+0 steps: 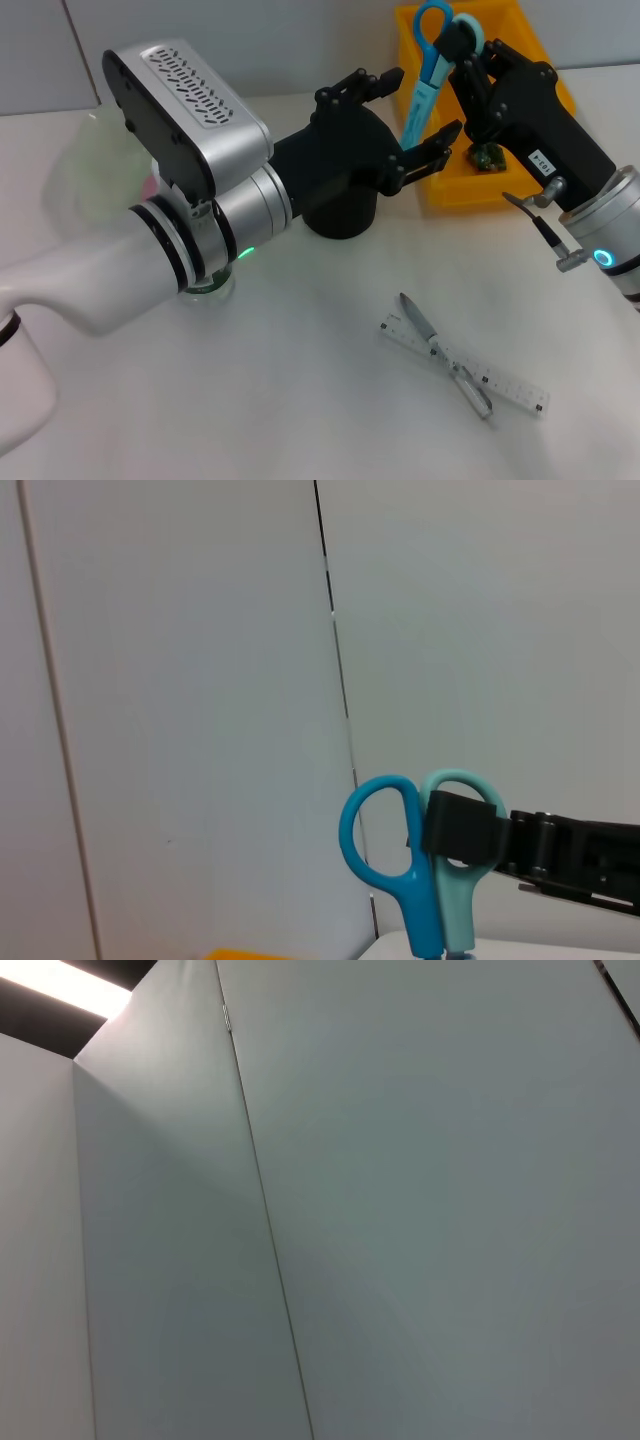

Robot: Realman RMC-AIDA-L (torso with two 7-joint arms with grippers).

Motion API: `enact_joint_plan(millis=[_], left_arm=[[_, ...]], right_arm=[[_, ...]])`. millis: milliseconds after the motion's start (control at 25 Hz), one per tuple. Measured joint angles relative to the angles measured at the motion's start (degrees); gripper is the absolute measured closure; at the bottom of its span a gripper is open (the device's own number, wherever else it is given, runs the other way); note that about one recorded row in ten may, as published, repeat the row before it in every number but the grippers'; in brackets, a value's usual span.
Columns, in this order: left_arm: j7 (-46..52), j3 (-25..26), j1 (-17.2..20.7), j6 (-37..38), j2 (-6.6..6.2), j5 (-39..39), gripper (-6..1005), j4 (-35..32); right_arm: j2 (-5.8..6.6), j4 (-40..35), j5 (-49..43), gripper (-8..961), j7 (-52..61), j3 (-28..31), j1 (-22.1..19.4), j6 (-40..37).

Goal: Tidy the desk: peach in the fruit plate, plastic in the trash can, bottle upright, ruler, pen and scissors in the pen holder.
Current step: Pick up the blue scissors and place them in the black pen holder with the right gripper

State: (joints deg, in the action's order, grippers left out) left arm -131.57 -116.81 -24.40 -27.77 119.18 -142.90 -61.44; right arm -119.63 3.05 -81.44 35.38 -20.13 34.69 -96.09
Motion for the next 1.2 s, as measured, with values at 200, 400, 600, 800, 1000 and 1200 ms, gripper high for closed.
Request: enact_joint_plan(millis=[200, 400, 600, 800, 1000, 1200], left_arm=[[0.00, 0.53, 0.60, -0.02, -0.09, -0.01, 215, -0.33], [0.00, 1.02, 1.90, -0.35, -0.30, -0.01, 215, -0.94], [-0.01, 1.05, 5.00, -1.75, -0.53, 0.11, 215, -1.87], [-1.25, 2.14, 9.85, -5.07, -0.62, 0.16, 215, -2.88], [-1.59, 3.35, 14.50, -8.12, -0.77, 1.01, 215, -4.85], [-1.63, 3.84, 16.34, -10.41, -0.81, 1.91, 215, -5.15]], right_arm=[[0.01, -0.15, 0.04, 871, 0.00, 0.16, -0.23, -0.25], [0.15, -0.88, 0.07, 871, 0.00, 1.60, -1.04, -1.26], [0.26, -3.63, 0.11, 867, 0.00, 2.45, -1.38, -1.32], [0.32, -6.20, 0.14, 864, 0.44, 2.56, -0.59, -0.95], [0.37, -7.78, -0.21, 860, 0.57, 2.10, 0.96, 0.11], [0.40, -9.62, -0.40, 856, 0.62, -0.67, 3.06, 3.16]])
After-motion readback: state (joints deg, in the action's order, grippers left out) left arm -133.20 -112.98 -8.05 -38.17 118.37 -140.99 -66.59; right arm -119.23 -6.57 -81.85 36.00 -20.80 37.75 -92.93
